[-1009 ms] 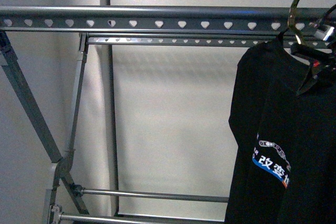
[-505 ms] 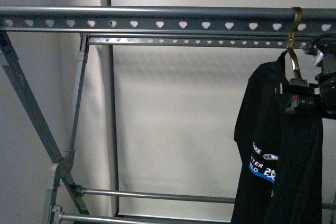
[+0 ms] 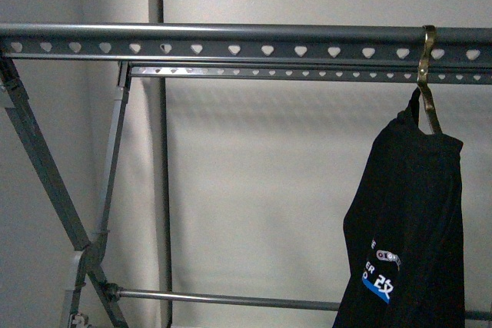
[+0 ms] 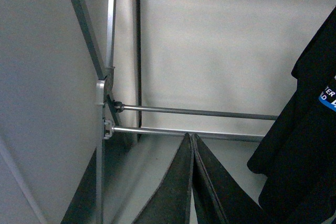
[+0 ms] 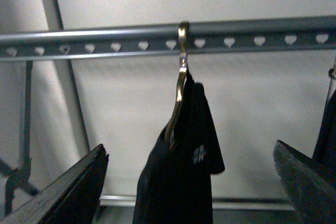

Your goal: Hang clothes on hanger

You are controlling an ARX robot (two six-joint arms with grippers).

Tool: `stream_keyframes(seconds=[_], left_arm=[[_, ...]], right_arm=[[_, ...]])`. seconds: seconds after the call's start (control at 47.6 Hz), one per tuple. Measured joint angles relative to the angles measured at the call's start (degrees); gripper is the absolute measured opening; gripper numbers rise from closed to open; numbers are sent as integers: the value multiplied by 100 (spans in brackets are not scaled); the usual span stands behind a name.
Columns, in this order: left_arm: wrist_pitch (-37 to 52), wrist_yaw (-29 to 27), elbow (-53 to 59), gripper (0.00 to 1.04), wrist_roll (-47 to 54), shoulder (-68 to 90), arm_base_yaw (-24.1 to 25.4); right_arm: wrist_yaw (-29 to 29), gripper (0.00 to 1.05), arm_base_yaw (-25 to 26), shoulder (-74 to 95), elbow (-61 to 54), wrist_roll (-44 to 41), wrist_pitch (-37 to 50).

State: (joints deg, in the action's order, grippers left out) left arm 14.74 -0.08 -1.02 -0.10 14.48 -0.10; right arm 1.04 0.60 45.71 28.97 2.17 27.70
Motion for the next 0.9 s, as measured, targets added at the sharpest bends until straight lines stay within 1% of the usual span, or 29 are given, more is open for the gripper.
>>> stream_keyframes(seconds=[0.021,0.084,0.126,0.147,0.231,0.294,0.421,0.904], left_arm=[[-35,2,0,4,0,-37,0],[-181,0,0,4,0,-184,0],[-260,-9,0,4,-2,-251,0],[-302,-4,0,4,-2,-302,0],[-481,9,-2,4,0,-474,0],[-1340,4,-2,4,0,-1154,0],[-1451,-2,-2,4,0,-1410,0],[-1460,2,-2,4,0,-1416,0]], right_arm=[[-24,89,-28,-372,-114,-37,-428],[-52,73,-42,-2157,-857,-131,-2312],[-74,64,-44,-2968,-1276,-157,-2920],[-92,59,-42,-3265,-1460,-168,-3047],[-98,38,-44,-3687,-1775,-192,-3038],[-98,22,-44,-3810,-1943,-195,-2988],[-90,1,-44,-3945,-2116,-201,-2929],[-96,2,-44,-4350,-2627,-212,-2824]])
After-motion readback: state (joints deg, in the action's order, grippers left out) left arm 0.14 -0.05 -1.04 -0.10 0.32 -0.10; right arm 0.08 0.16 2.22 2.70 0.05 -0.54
